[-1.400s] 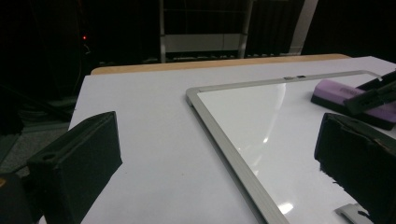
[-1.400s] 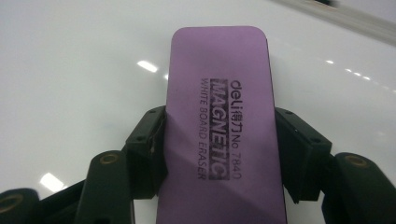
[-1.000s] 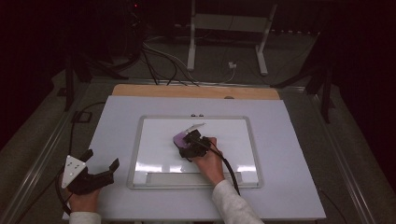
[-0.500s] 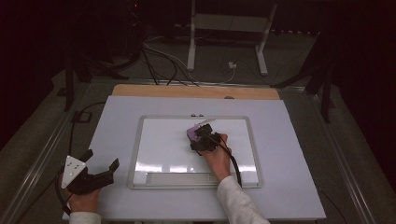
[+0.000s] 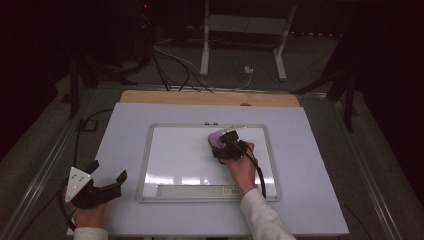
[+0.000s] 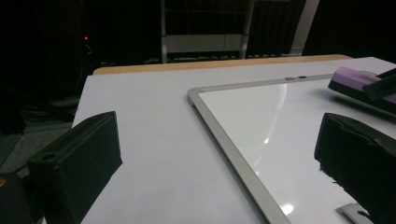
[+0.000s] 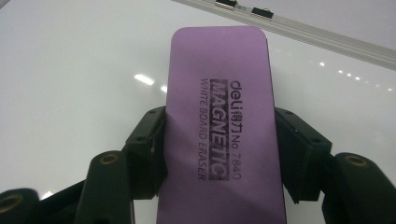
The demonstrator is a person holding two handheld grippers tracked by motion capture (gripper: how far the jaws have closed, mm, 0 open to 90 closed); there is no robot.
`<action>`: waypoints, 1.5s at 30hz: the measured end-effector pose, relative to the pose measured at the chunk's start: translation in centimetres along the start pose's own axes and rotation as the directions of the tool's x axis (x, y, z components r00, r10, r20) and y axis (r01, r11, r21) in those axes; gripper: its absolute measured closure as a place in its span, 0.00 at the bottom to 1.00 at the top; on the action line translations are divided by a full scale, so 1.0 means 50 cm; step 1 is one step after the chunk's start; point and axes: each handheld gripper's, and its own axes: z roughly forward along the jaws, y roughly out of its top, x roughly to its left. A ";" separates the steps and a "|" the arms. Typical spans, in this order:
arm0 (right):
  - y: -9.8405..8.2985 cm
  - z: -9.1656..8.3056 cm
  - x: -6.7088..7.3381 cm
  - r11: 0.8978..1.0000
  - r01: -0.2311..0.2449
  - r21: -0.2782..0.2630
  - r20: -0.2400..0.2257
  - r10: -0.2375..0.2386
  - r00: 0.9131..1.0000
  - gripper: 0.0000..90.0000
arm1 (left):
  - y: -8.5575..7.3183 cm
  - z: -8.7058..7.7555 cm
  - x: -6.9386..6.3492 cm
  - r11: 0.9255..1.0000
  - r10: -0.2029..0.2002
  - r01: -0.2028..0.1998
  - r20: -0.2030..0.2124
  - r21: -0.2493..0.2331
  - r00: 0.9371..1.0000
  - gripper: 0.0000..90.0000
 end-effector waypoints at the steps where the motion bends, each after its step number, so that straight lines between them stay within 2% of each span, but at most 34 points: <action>1: -0.002 -0.003 -0.003 1.000 -0.002 0.000 0.001 0.002 1.000 0.46 | 0.000 -0.001 0.000 1.000 -0.001 0.001 0.000 0.000 1.000 0.02; 13: -0.029 -0.045 -0.049 1.000 -0.026 -0.010 0.017 0.026 1.000 0.46 | 0.001 0.002 -0.001 1.000 -0.002 0.002 -0.003 0.001 1.000 0.02; 29: -0.100 -0.099 -0.098 1.000 -0.027 -0.001 0.040 0.027 0.999 0.46 | 0.000 0.003 -0.001 1.000 -0.004 0.004 -0.002 0.003 1.000 0.02; 38: -0.142 -0.110 -0.130 0.999 -0.028 0.021 0.043 0.027 0.999 0.46 | 0.000 0.003 -0.003 1.000 -0.003 0.003 -0.003 0.004 1.000 0.02; 45: -0.167 -0.111 -0.140 0.999 -0.023 0.035 0.049 0.022 0.999 0.46 | 0.000 0.004 -0.004 1.000 -0.003 0.003 -0.001 0.005 1.000 0.02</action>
